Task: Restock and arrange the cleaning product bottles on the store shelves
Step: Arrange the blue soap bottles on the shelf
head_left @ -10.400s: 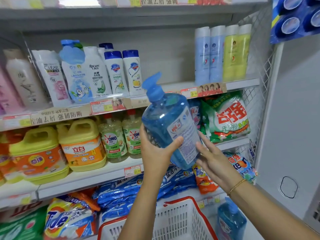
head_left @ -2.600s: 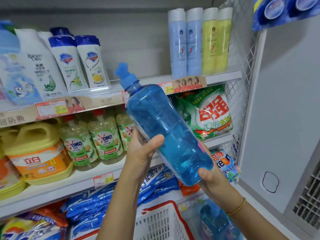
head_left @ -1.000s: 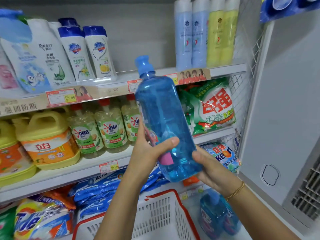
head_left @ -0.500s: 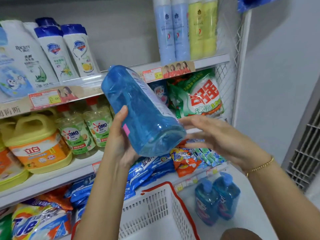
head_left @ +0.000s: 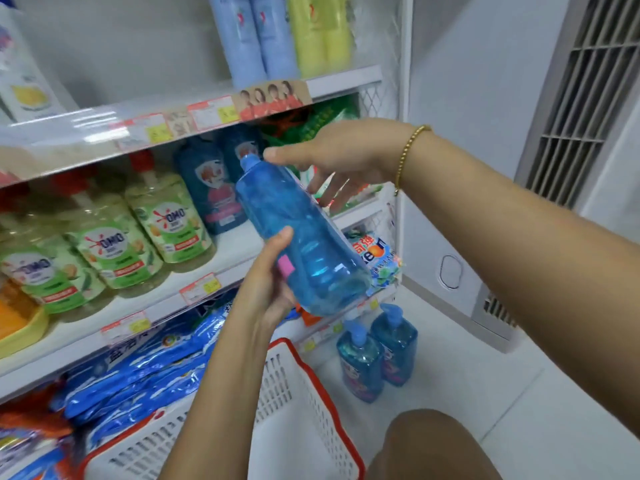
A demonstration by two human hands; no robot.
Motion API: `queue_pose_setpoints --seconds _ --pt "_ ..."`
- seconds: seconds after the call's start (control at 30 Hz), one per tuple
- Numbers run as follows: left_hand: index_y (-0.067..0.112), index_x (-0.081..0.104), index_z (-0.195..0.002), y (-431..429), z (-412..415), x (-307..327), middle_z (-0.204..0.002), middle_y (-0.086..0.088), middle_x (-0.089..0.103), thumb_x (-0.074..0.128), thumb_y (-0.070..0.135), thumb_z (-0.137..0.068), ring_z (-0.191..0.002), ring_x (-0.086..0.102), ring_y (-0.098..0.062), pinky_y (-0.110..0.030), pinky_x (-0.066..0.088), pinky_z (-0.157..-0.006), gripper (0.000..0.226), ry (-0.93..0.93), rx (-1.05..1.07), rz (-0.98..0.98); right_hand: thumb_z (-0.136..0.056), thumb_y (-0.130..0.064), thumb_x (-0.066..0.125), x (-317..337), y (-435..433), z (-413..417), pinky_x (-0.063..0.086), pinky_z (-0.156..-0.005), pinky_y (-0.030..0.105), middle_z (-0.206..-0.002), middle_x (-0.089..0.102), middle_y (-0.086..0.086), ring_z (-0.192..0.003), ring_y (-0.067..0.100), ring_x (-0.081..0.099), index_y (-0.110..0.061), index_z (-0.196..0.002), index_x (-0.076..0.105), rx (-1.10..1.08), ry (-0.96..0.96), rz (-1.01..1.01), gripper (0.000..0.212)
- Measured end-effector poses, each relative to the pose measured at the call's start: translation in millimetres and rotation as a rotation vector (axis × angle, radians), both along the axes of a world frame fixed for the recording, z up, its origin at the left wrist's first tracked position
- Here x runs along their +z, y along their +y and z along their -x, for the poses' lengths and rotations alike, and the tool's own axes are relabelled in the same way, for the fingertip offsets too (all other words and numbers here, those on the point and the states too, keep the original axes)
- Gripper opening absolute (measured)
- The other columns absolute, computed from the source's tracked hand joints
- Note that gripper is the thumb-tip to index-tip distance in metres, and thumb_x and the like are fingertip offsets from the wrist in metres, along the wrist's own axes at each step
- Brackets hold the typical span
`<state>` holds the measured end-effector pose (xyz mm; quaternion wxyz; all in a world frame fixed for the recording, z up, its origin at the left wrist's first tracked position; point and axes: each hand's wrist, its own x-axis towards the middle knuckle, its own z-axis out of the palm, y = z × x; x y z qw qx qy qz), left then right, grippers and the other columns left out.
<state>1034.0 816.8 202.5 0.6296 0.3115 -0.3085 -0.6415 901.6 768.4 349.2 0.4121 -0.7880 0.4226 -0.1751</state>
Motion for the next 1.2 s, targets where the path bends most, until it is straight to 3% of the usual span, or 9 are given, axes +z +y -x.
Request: queue_pose_setpoints --seconds 0.1,0.2,0.27,0.33,0.47,0.67,0.8,1.0,1.2 --pt "0.01 0.047 -0.132 -21.3 24.5 -25.6 -0.127 -0.014 0.061 0.083 0.034 -0.056 -0.106 0.065 -0.026 -0.044 0.057 -0.081 0.087 -0.367 0.191 -0.051 -0.08 -0.058 0.064 -27.9 -10.5 10.7 0.058 -0.079 0.038 -0.103 0.062 0.011 -0.088 0.029 0.067 -0.008 -0.106 0.06 -0.067 0.101 0.031 0.057" --pt "0.014 0.032 -0.142 -35.8 51.7 -48.6 -0.123 -0.018 0.052 0.087 0.028 -0.064 -0.096 0.062 -0.01 -0.023 0.054 -0.084 0.096 -0.665 0.369 0.019 -0.078 -0.046 0.073 -68.5 -23.2 32.6 0.051 -0.069 0.025 -0.095 0.06 0.0 -0.085 0.017 0.061 -0.018 -0.099 0.059 -0.18 0.059 0.132 0.037" --pt "0.032 0.02 -0.15 -43.0 67.6 -63.5 -0.132 0.006 0.052 0.087 0.029 -0.062 -0.108 0.055 0.005 -0.024 0.049 -0.095 0.111 -0.763 0.373 0.114 -0.072 -0.038 0.081 -92.7 -32.1 53.6 0.053 -0.064 0.021 -0.087 0.066 -0.003 -0.075 0.011 0.064 -0.017 -0.084 0.062 -0.296 -0.117 0.009 0.03" --pt "0.044 0.011 -0.15 -50.3 82.6 -79.3 -0.141 0.019 0.042 0.087 0.036 -0.055 -0.126 0.045 -0.001 -0.038 0.045 -0.104 0.122 -0.858 0.368 0.124 -0.063 -0.037 0.087 -121.3 -44.3 72.8 0.059 -0.072 0.028 -0.09 0.073 -0.001 -0.078 0.011 0.07 -0.016 -0.088 0.067 -0.386 -0.234 -0.115 0.039" --pt "0.039 0.013 -0.15 -59.4 114.1 -110.0 -0.139 0.014 0.041 0.084 0.044 -0.048 -0.127 0.044 -0.01 -0.04 0.042 -0.106 0.124 -1.032 0.341 0.124 -0.029 -0.062 0.091 -182.6 -52.5 99.9 0.058 -0.083 0.04 -0.107 0.07 -0.003 -0.094 0.014 0.069 -0.02 -0.117 0.058 -0.561 -0.351 -0.072 0.103" --pt "0.044 -0.001 -0.149 -63.6 155.1 -155.8 -0.133 0.015 0.035 0.087 0.044 -0.053 -0.124 0.037 0.0 -0.023 0.037 -0.104 0.13 -1.107 0.106 0.185 -0.039 -0.048 0.09 -247.6 -39.3 152.2 0.055 -0.087 0.043 -0.107 0.068 -0.009 -0.098 0.012 0.066 -0.027 -0.113 0.055 -0.816 -0.45 0.061 0.084" --pt "0.054 0.001 -0.145 -83.0 166.8 -188.7 -0.138 0.012 0.038 0.085 0.041 -0.058 -0.126 0.042 -0.006 -0.036 0.045 -0.103 0.122 -1.06 -0.162 0.12 -0.048 -0.033 0.091 -294.8 -46.7 175.6 0.054 -0.09 0.044 -0.111 0.067 -0.013 -0.102 0.008 0.065 -0.042 -0.111 0.054 -0.905 -0.545 0.025 0.073" --pt "0.021 0.03 -0.148 -124.3 133.8 -219.4 -0.158 -0.001 0.02 0.065 0.037 -0.088 -0.144 0.02 -0.016 -0.034 0.025 -0.115 0.072 -1.62 -0.385 0.162 -0.059 -0.025 0.089 -369.0 -54.5 187.6 0.051 -0.083 0.032 -0.107 0.057 -0.012 -0.095 0.009 0.058 -0.027 -0.116 0.042 -1.024 -0.391 0.035 0.074" --pt "0.02 0.027 -0.148 -138.7 104.9 -247.8 -0.159 0.006 0.011 0.061 0.029 -0.091 -0.138 0.032 -0.017 -0.023 0.036 -0.103 0.068 -1.75 -0.424 0.211 -0.06 -0.021 0.09 -446.6 -74.5 182.2 0.048 -0.078 0.031 -0.106 0.057 -0.007 -0.096 0.018 0.058 -0.023 -0.11 0.043 -1.027 -0.286 -0.066 0.069"
